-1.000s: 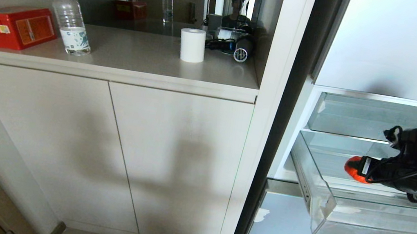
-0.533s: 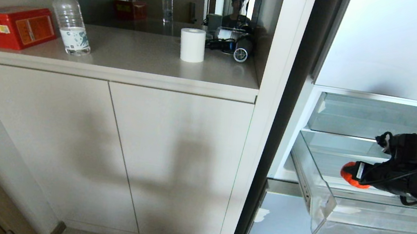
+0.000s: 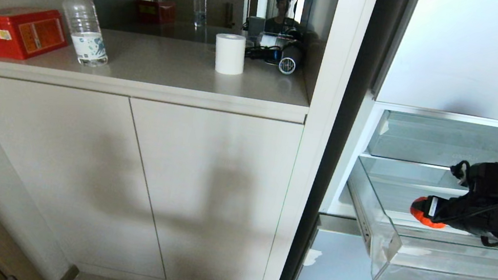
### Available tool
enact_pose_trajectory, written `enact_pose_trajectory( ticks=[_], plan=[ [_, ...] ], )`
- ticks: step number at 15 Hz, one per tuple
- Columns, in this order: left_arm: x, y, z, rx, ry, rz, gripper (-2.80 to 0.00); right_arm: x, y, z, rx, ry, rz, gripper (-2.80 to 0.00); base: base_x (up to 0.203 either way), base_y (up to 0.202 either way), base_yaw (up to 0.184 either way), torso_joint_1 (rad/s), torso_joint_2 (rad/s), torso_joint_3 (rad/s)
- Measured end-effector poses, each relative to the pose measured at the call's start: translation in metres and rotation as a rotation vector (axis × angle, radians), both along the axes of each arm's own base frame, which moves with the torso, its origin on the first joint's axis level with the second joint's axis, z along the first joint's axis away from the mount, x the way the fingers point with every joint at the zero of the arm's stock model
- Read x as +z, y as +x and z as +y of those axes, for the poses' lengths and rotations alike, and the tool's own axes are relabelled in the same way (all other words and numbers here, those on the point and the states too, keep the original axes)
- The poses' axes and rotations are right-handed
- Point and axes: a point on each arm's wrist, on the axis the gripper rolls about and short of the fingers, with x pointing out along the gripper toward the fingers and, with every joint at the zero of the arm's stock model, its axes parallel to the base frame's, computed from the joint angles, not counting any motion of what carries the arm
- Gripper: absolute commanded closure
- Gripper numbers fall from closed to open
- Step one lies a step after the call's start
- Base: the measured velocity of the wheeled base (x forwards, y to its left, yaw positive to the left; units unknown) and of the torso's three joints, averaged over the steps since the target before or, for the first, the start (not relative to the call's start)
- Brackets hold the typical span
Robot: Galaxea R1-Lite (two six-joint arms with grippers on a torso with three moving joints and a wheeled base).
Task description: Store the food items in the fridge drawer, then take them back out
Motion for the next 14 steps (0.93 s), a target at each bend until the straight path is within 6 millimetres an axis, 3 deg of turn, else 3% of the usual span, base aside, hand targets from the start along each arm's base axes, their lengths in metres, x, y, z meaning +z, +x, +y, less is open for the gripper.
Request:
enact_pose_trajectory(
  ticks=[6, 7, 11, 14],
  plan=[
    [0.0, 0.0, 0.0, 0.0, 0.001, 0.0, 0.0, 0.002, 0.001, -0.003, -0.013, 0.005, -0.011, -2.8, 0.0, 0.0, 0.0, 0.0, 0.0, 0.0],
    [0.0, 0.0, 0.0, 0.0, 0.001, 0.0, 0.0, 0.006, -0.001, -0.002, -0.014, 0.004, -0.018, 0.0, 0.0, 0.0, 0.0, 0.0, 0.0, 0.0],
    [0.0, 0.0, 0.0, 0.0, 0.0, 0.0, 0.0, 0.044, -0.027, 0.002, -0.024, -0.01, -0.101, 0.0, 0.0, 0.0, 0.0, 0.0, 0.0, 0.0],
    [0.0, 0.0, 0.0, 0.0, 0.0, 0.0, 0.0, 0.082, -0.072, 0.01, -0.029, -0.029, -0.185, 0.0, 0.0, 0.0, 0.0, 0.0, 0.0, 0.0]
  ],
)
